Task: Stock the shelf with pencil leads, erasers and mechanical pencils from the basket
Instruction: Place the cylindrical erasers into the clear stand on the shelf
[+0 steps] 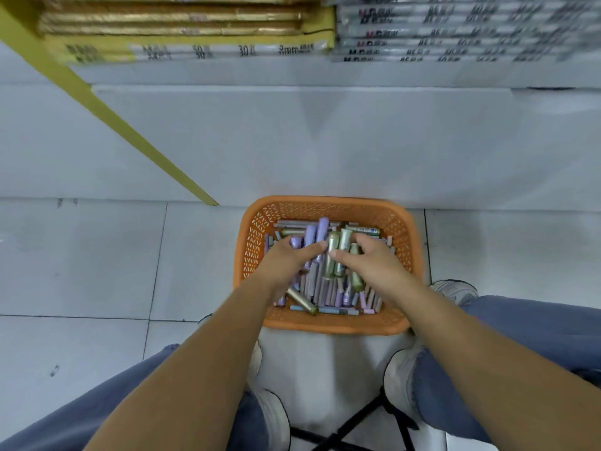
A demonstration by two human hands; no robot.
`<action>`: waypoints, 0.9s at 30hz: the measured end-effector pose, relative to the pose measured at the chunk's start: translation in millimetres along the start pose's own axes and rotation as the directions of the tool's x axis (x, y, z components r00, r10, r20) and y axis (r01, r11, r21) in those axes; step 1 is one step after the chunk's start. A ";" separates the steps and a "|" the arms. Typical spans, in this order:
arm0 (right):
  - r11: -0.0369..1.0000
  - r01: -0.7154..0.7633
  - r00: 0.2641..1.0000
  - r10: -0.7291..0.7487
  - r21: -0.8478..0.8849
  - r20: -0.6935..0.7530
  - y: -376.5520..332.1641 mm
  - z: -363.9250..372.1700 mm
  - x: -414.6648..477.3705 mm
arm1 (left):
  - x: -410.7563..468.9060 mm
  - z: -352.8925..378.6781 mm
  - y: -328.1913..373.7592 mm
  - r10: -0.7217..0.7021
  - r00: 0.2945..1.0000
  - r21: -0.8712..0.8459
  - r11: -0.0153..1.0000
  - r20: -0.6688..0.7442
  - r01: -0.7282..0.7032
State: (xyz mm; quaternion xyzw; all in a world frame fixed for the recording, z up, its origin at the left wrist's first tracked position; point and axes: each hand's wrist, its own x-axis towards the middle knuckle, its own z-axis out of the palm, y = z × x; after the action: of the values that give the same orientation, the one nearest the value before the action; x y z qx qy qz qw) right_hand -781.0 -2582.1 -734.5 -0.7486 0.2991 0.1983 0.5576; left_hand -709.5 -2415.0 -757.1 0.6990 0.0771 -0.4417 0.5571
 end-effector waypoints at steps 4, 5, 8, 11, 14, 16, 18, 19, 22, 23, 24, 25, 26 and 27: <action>0.981 0.192 0.981 -0.192 -0.008 0.020 -45.3 -9.2 -23.2 | -33.9 -4.1 42.4 0.074 0.995 -0.182 0.981 0.070 -0.061; 0.971 0.240 0.970 -0.240 -0.014 0.027 -56.2 -11.7 -30.7 | -44.4 -6.3 54.4 0.099 0.991 -0.191 0.978 0.089 -0.081; 0.925 0.372 0.928 -0.372 -0.083 0.018 -94.1 -19.8 -56.2 | -77.6 -12.8 87.7 0.181 0.981 -0.206 0.965 0.077 -0.162; 0.871 0.470 0.883 -0.464 -0.146 0.075 -133.0 -28.8 -82.8 | -111.1 -20.0 118.4 0.274 0.961 -0.198 0.944 0.031 -0.263; 0.823 0.533 0.846 -0.513 -0.197 0.146 -169.6 -41.1 -110.6 | -143.3 -28.8 150.0 0.363 0.931 -0.209 0.914 0.039 -0.347; 0.787 0.583 0.812 -0.565 -0.202 0.144 -194.1 -51.1 -128.7 | -161.8 -33.4 172.5 0.411 0.910 -0.202 0.897 0.048 -0.394; 0.741 0.641 0.767 -0.631 -0.199 0.117 -219.1 -60.9 -146.5 | -179.9 -36.5 195.5 0.468 0.884 -0.188 0.870 0.016 -0.457; 0.715 0.668 0.741 -0.665 -0.204 0.095 -231.1 -65.6 -155.0 | -189.0 -38.0 207.0 0.495 0.869 -0.186 0.853 -0.005 -0.487; 0.643 0.735 0.665 -0.746 -0.216 0.040 -262.1 -77.3 -173.0 | -212.7 -40.7 238.0 0.574 0.818 -0.224 0.792 -0.041 -0.568; 0.626 0.748 0.647 -0.762 -0.222 0.031 -270.3 -80.8 -176.1 | -219.4 -40.6 247.1 0.601 0.799 -0.238 0.771 -0.039 -0.591; 0.609 0.757 0.632 -0.774 -0.238 0.027 -277.5 -83.5 -177.8 | -224.8 -39.7 254.6 0.623 0.781 -0.237 0.754 -0.040 -0.613; 0.591 0.762 0.619 -0.785 -0.264 0.030 -283.3 -85.2 -177.8 | -228.2 -37.8 260.7 0.637 0.769 -0.226 0.743 -0.051 -0.630; 0.569 0.765 0.606 -0.795 -0.302 0.035 -287.6 -86.0 -177.0 | -228.5 -35.5 264.5 0.642 0.763 -0.218 0.736 -0.073 -0.641; 0.546 0.766 0.592 -0.805 -0.340 0.040 -290.3 -85.8 -174.9 | -226.6 -32.5 267.0 0.644 0.759 -0.221 0.730 -0.098 -0.647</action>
State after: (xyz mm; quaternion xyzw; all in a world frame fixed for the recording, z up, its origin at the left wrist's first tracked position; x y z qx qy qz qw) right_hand -719.8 -2566.4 -390.7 -0.8934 -0.0715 -0.0723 0.4377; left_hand -667.5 -2398.4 -408.4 0.6121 -0.1131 -0.2031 0.7558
